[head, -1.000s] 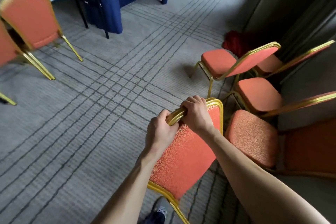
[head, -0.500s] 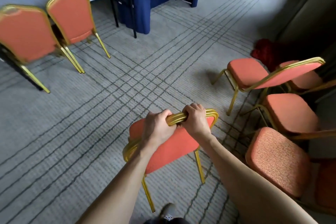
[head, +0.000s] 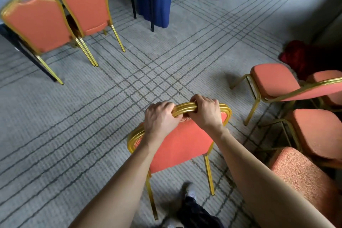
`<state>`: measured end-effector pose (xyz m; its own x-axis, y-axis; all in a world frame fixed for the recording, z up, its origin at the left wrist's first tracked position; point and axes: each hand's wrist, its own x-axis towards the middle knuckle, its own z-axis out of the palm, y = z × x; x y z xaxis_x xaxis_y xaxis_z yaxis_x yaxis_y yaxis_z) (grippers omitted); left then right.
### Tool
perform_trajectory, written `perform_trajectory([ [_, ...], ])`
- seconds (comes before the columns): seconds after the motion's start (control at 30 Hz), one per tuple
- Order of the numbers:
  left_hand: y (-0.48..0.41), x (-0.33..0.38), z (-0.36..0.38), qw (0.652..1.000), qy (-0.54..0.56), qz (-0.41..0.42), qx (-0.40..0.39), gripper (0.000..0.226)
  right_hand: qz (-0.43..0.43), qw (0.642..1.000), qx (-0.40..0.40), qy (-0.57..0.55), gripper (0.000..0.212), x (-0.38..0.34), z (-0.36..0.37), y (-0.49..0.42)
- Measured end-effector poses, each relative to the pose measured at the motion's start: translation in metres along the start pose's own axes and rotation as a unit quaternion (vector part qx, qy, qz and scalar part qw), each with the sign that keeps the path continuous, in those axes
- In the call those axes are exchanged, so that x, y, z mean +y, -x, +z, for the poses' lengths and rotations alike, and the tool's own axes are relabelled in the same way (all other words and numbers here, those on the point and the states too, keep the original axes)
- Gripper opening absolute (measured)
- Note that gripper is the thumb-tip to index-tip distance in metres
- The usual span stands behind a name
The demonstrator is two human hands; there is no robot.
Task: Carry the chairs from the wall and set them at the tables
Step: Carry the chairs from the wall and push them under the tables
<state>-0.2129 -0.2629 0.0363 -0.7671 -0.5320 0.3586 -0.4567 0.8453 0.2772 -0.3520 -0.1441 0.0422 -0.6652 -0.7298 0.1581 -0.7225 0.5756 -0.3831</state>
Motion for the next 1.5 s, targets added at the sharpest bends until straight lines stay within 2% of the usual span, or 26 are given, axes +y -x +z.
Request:
perform_trajectory([
  [0.07,-0.021,-0.006,0.004,1.0,-0.008,-0.003,0.002,0.031,-0.011,1.0,0.001,0.006,0.039,0.001,0.0,-0.025],
  [0.17,-0.056,-0.023,0.012,0.999,-0.032,-0.013,0.029,0.037,-0.012,1.0,-0.012,-0.014,0.061,0.003,0.005,-0.067],
  [0.27,-0.085,-0.037,0.014,0.995,-0.061,-0.068,0.034,0.051,-0.023,0.999,-0.036,-0.003,0.071,0.0,0.014,-0.106],
  [0.43,-0.128,-0.056,0.034,0.982,-0.088,-0.155,0.055,0.042,-0.03,0.997,-0.074,0.007,0.074,-0.004,0.025,-0.166],
  [0.5,-0.143,-0.066,0.04,0.975,-0.086,-0.193,0.063,0.04,-0.032,0.997,-0.071,0.008,0.069,-0.008,0.032,-0.186],
  [0.6,-0.163,-0.081,0.048,0.972,-0.074,-0.22,0.048,0.043,-0.048,0.997,-0.047,0.033,0.038,-0.015,0.042,-0.214],
  [0.67,-0.181,-0.088,0.052,0.968,-0.072,-0.237,0.027,0.044,-0.045,0.996,-0.052,0.059,0.03,-0.017,0.047,-0.234],
  [0.83,-0.227,-0.115,0.065,0.96,-0.086,-0.268,-0.005,0.048,-0.037,0.991,-0.067,0.109,0.036,-0.021,0.07,-0.286],
  [0.93,-0.255,-0.137,0.077,0.958,-0.057,-0.279,-0.024,0.049,-0.024,0.989,-0.08,0.122,0.035,-0.026,0.081,-0.32],
  [1.13,-0.296,-0.181,0.083,0.967,-0.023,-0.251,-0.036,0.047,-0.033,0.983,-0.12,0.137,0.037,-0.042,0.095,-0.378],
  [1.23,-0.312,-0.205,0.08,0.971,-0.023,-0.237,-0.008,0.055,-0.063,0.985,-0.099,0.123,0.036,-0.051,0.103,-0.399],
  [1.37,-0.346,-0.233,0.076,0.974,0.005,-0.228,0.009,0.056,-0.081,0.991,-0.071,0.083,0.034,-0.064,0.111,-0.438],
  [1.5,-0.386,-0.255,0.078,0.975,0.014,-0.22,0.036,0.051,-0.098,0.994,0.007,0.057,0.034,-0.07,0.117,-0.48],
])
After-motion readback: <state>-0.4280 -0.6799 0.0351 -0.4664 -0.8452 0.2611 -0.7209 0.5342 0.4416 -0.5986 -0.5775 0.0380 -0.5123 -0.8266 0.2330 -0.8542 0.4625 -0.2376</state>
